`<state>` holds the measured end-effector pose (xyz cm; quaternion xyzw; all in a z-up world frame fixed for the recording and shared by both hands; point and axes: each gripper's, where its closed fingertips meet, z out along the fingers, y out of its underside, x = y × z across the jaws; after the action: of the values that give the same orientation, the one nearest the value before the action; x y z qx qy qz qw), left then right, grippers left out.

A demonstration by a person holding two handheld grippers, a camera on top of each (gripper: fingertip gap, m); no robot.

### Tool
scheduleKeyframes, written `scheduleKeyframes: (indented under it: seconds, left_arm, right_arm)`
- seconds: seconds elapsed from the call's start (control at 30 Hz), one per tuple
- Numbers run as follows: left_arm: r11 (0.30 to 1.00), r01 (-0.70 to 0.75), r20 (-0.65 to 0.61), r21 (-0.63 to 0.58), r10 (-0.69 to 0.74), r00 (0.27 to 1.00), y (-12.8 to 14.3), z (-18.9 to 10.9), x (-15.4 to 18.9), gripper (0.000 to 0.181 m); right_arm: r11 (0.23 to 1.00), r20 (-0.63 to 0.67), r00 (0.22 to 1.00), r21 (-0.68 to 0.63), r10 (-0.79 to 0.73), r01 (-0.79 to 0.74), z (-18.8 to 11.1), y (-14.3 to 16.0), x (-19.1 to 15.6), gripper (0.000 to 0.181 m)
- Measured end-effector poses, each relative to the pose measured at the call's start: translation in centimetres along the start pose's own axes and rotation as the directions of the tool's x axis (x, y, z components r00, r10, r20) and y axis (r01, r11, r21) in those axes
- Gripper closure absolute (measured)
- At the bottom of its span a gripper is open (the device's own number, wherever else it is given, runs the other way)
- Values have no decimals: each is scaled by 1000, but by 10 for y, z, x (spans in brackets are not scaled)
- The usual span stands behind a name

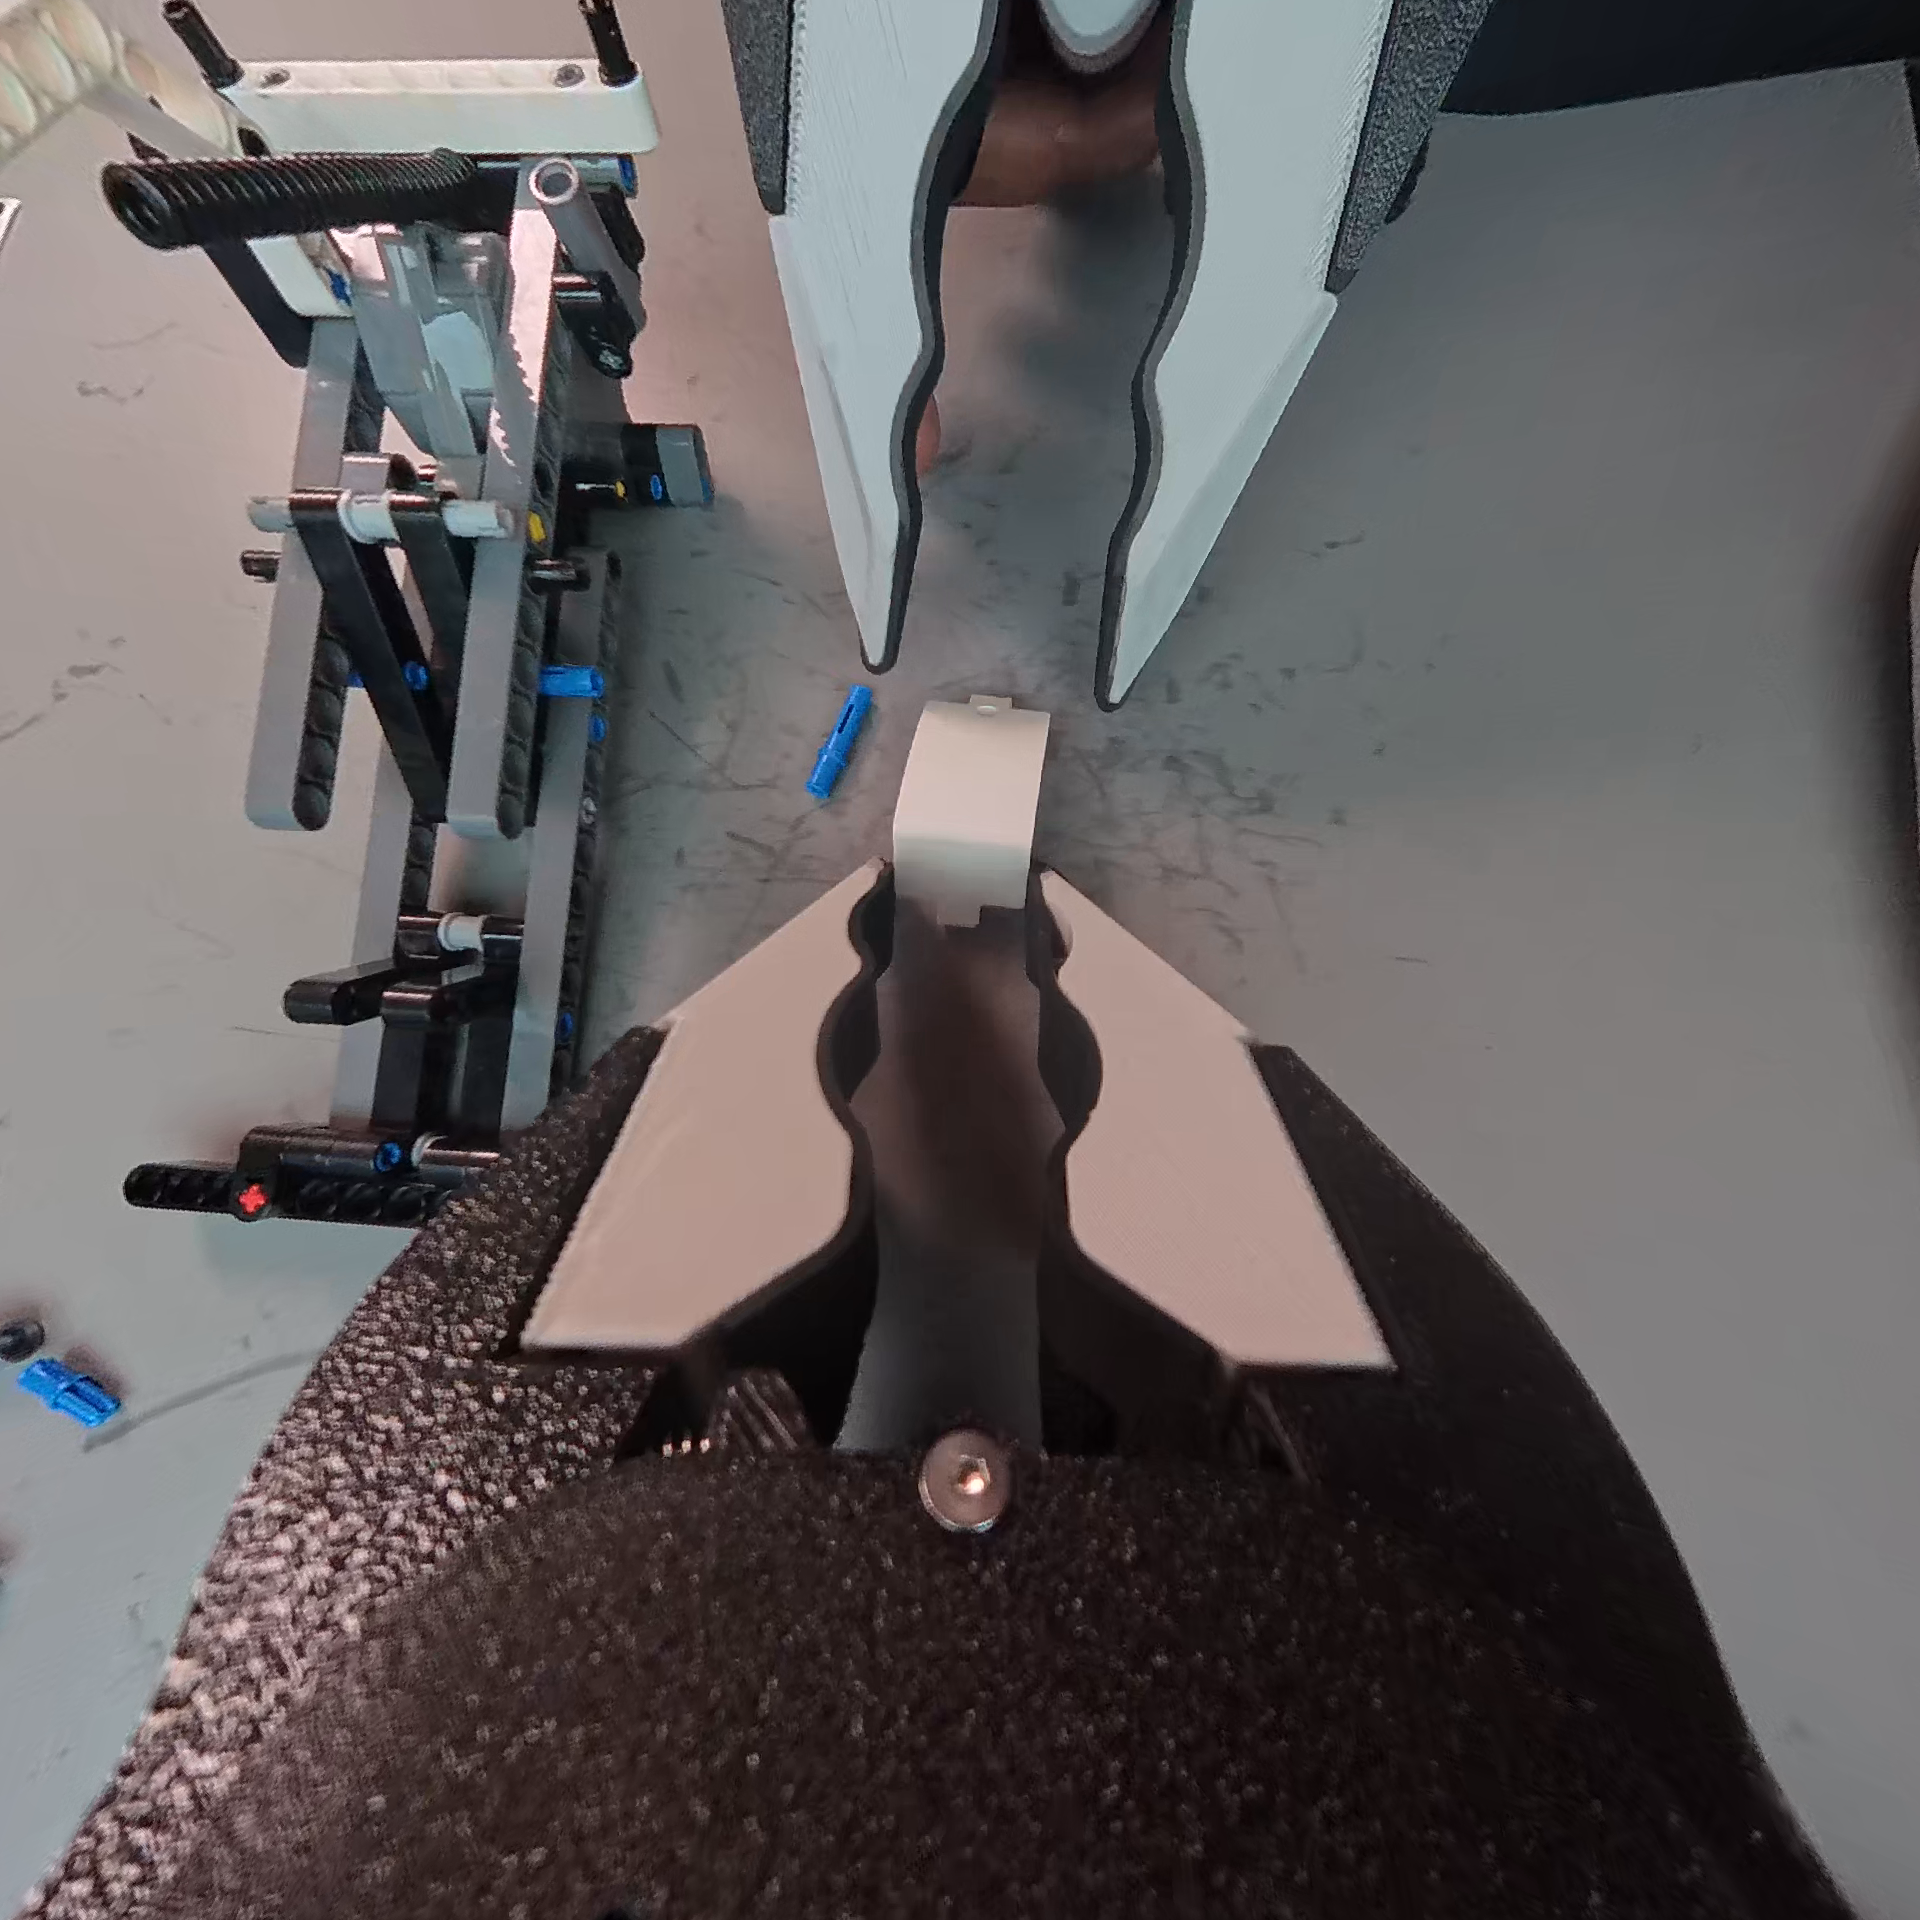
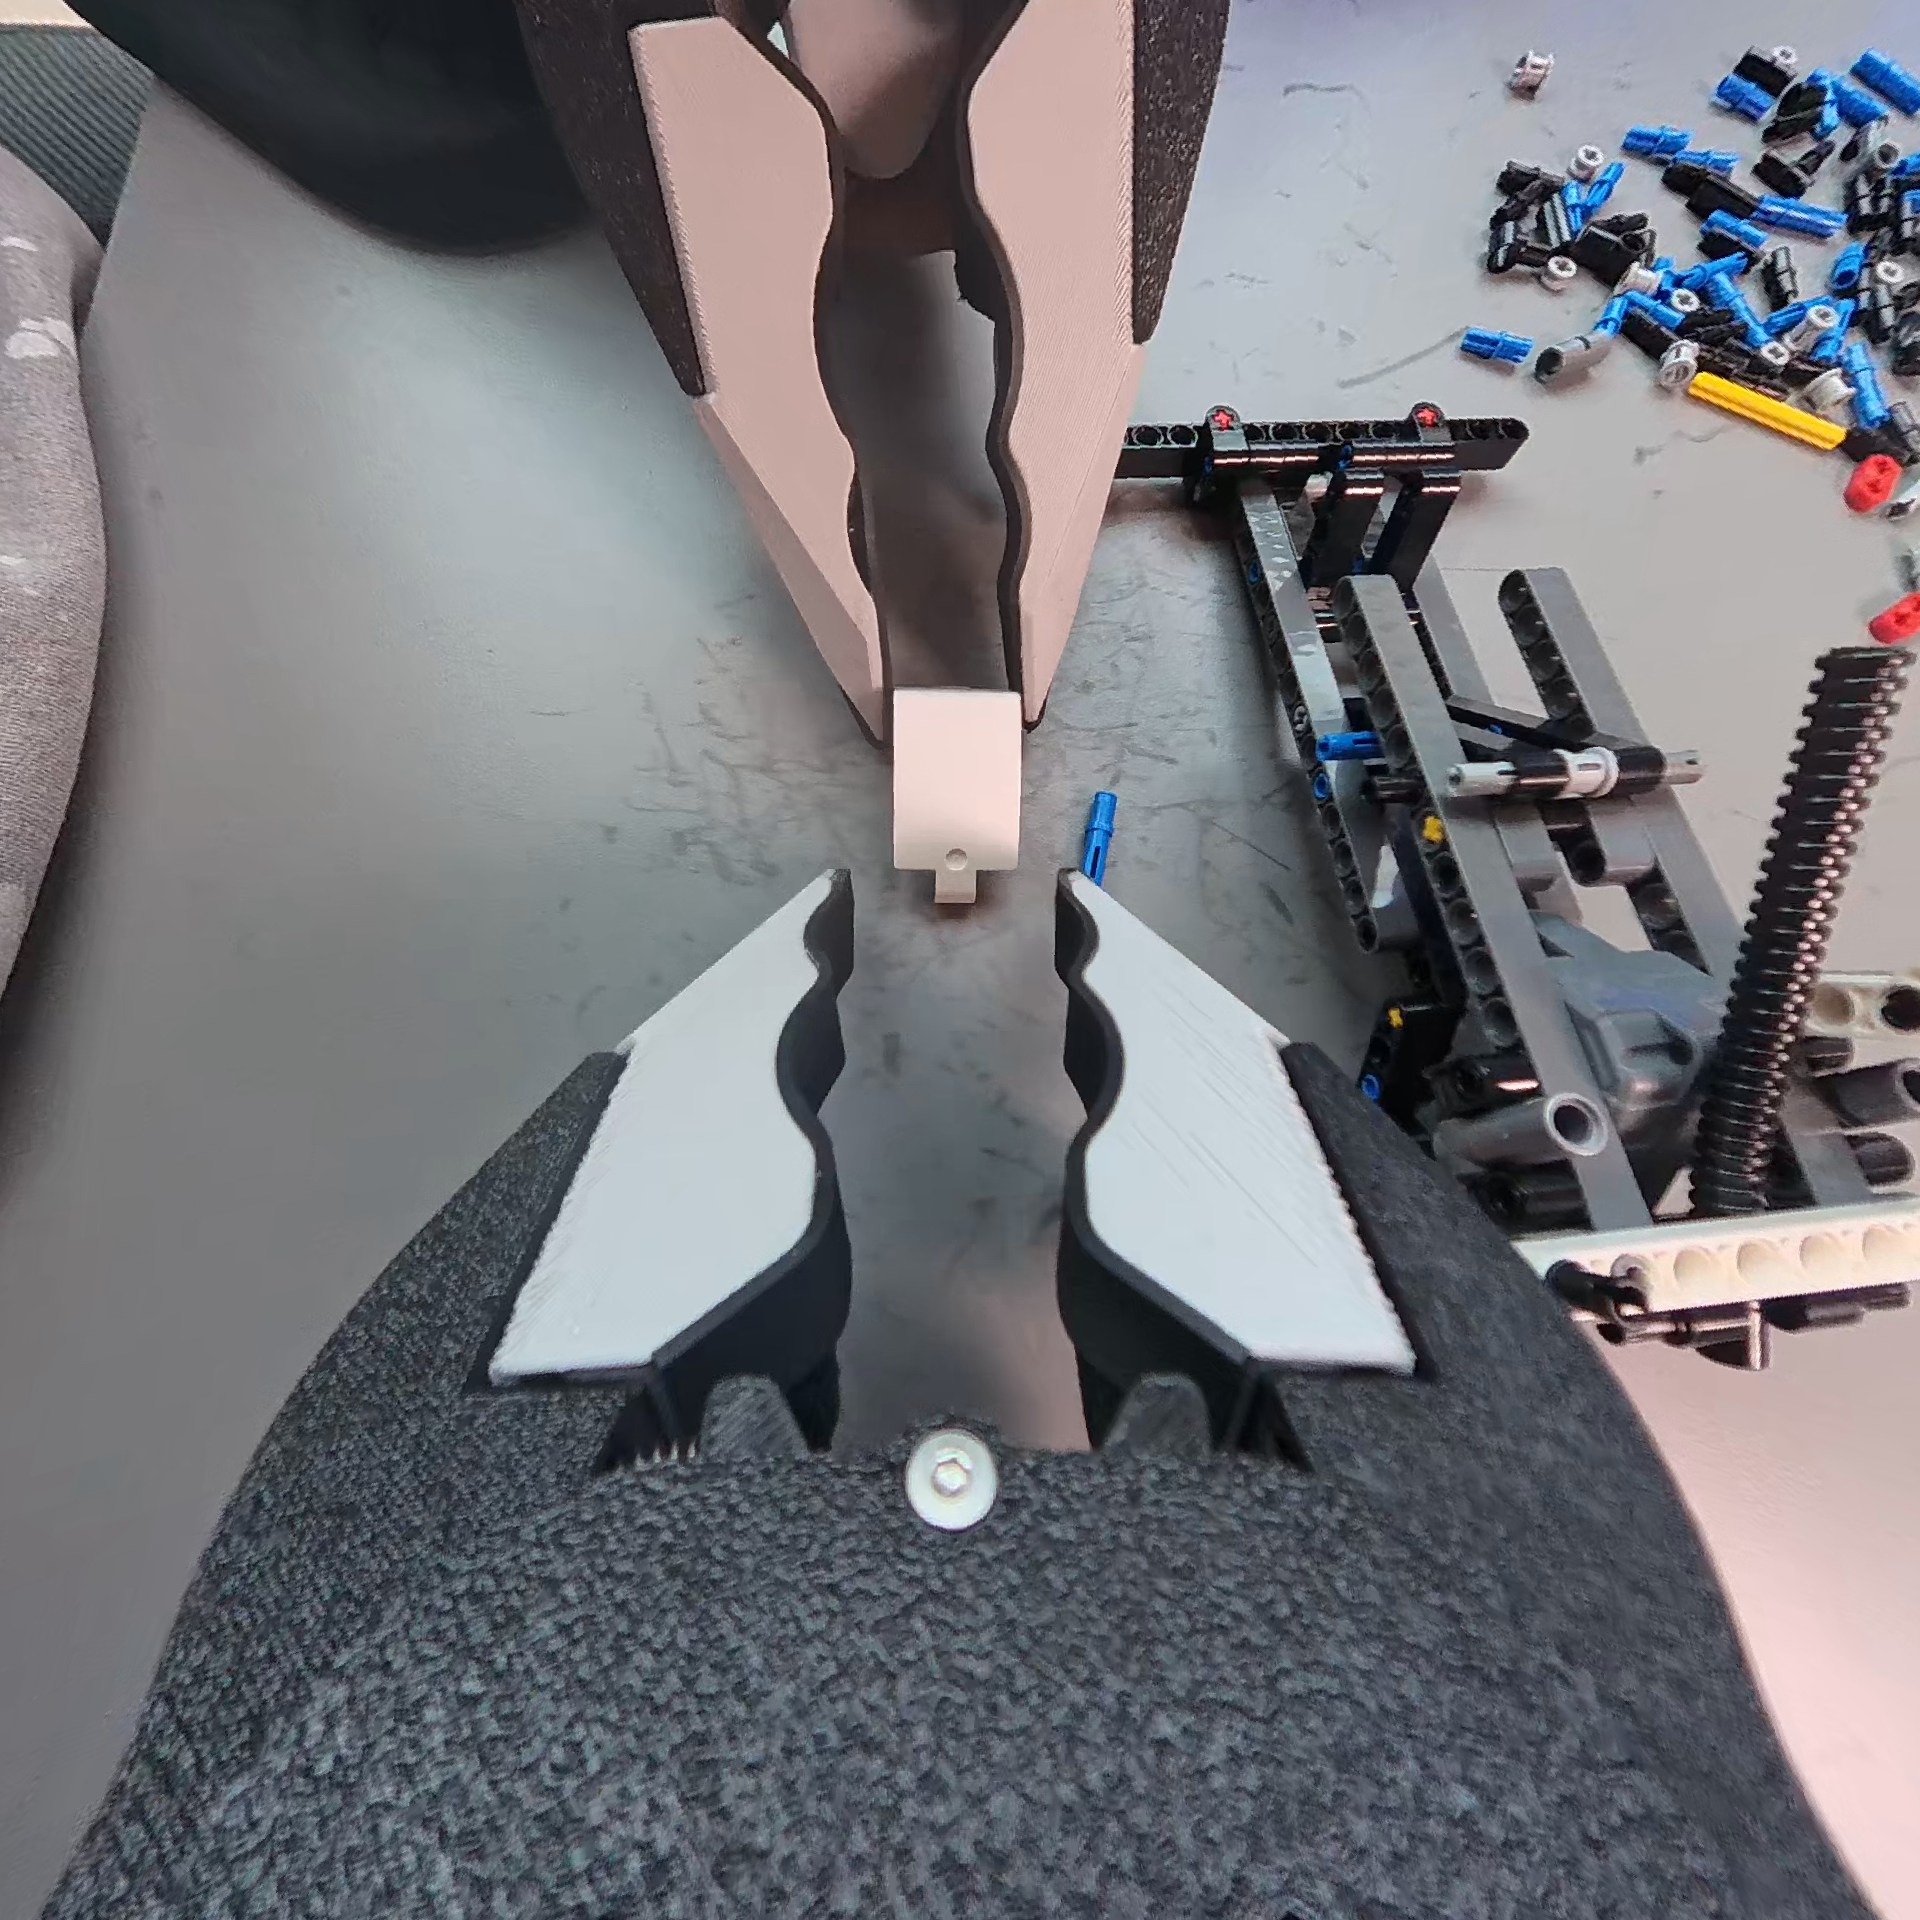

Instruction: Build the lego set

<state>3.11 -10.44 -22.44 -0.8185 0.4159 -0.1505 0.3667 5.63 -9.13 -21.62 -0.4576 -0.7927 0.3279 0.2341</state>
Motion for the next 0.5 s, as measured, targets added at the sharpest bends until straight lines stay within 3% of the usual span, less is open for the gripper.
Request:
scheduleKeyframes:
  seconds: [0.23, 0.5]
  left_arm:
    - [999, 24, -5, 28, -24, 1000, -4, -3, -1, 157]
    - [984, 80, -39, 162, -74, 996, -27, -15, -2, 157]
  right_arm:
    - [1000, -19, 1000, 24, 6, -5, -1, -3, 3, 143]
    - [991, -13, 999, 125, 38, -36, -6, -18, 7, 135]
